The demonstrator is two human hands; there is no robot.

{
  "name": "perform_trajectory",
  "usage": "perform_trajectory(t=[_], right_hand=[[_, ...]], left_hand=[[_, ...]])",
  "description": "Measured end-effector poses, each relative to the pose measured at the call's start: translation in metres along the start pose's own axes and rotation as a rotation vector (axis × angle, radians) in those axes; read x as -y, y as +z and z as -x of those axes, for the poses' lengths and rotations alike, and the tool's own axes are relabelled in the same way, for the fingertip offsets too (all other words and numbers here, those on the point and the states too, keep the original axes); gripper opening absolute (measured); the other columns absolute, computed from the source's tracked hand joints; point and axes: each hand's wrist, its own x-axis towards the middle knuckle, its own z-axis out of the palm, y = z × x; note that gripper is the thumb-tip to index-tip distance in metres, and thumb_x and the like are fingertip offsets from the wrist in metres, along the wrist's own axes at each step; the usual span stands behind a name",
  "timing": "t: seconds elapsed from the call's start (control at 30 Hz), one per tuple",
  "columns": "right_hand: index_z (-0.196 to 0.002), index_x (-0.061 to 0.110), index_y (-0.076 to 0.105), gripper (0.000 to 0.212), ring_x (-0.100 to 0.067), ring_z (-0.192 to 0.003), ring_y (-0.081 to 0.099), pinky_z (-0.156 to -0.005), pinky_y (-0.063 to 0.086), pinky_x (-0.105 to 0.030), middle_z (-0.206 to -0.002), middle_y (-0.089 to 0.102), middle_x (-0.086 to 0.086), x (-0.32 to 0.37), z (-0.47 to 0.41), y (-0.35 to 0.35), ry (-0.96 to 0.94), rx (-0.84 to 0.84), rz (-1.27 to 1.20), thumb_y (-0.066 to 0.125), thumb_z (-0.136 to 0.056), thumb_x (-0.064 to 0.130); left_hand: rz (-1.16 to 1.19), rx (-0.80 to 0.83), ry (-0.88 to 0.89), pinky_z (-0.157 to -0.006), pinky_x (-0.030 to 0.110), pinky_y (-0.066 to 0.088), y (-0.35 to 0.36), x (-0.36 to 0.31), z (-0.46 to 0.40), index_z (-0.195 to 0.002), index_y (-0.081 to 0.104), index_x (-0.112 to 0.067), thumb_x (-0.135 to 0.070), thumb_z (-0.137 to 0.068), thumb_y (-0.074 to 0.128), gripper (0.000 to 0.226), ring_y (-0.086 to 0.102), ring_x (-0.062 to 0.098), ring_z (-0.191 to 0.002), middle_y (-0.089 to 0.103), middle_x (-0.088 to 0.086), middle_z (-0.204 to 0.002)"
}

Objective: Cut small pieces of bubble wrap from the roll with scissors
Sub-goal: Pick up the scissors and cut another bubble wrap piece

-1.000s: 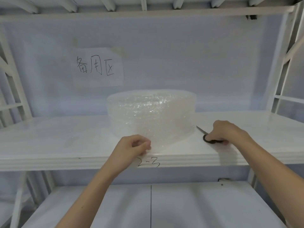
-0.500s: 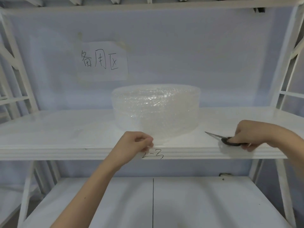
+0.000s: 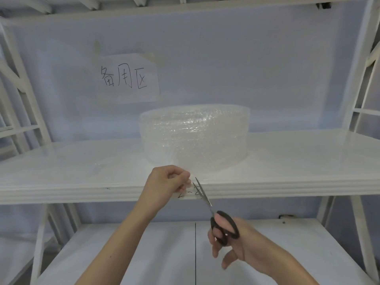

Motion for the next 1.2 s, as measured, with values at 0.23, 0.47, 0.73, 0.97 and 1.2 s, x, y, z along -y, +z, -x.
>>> perform_trajectory(t=[0.23,0.47,0.73,0.97,1.2], right_hand=[[-0.065,0.012,0.050,0.047,-0.023,-0.065,0.055,-0.051,0.050,-0.032,-0.069,0.055,-0.002,-0.008,-0.019,0.001,-0.023,0.010,-0.069,0.060,-0.077,0.056],[-0.068,0.013,0.050,0.049,-0.021,-0.065,0.054,-0.052,0.052,-0.034,-0.071,0.052,-0.004,0.012,-0.041,0.009,-0.142,0.047,-0.043,0.065,-0.071,0.059],[-0.054,0.016,0.059,0.034,-0.017,-0.056,0.053,-0.053,0.054,-0.031,-0.066,0.051,-0.005,0.009,-0.050,0.001,-0.237,-0.029,0.030,0.067,-0.081,0.034],[-0.067,0.009,0.050,0.042,-0.020,-0.058,0.054,-0.056,0.056,-0.036,-0.068,0.050,-0.005,0.017,-0.050,0.002,-0.244,0.028,0.024,0.065,-0.082,0.045],[-0.061,0.011,0.062,0.036,-0.018,-0.057,0.056,-0.056,0.056,-0.030,-0.068,0.052,-0.003,0.017,-0.052,0.002,-0.285,0.011,0.024,0.065,-0.085,0.038]], left_hand=[[0.107,0.034,-0.064,-0.060,0.018,0.054,0.001,-0.003,0.005,-0.082,0.075,-0.002,-0.012,-0.089,0.069,0.013,0.066,0.007,-0.059,0.075,0.002,-0.069],[0.169,0.054,-0.113,-0.060,0.015,0.053,0.003,-0.006,0.009,-0.088,0.074,0.000,-0.010,-0.090,0.068,0.012,0.065,0.005,-0.058,0.073,0.001,-0.069],[0.148,0.066,-0.103,-0.064,0.018,0.054,0.001,-0.005,0.009,-0.082,0.074,-0.003,-0.008,-0.090,0.067,0.012,0.063,0.008,-0.059,0.072,0.002,-0.067],[0.051,0.163,-0.059,-0.067,0.022,0.054,0.004,-0.006,0.018,-0.085,0.073,-0.001,-0.011,-0.090,0.068,0.012,0.062,0.010,-0.061,0.072,0.005,-0.070],[0.025,0.217,-0.034,-0.070,0.022,0.056,-0.007,-0.016,0.015,-0.088,0.076,-0.006,-0.020,-0.087,0.071,0.015,0.068,0.011,-0.069,0.078,0.005,-0.080]])
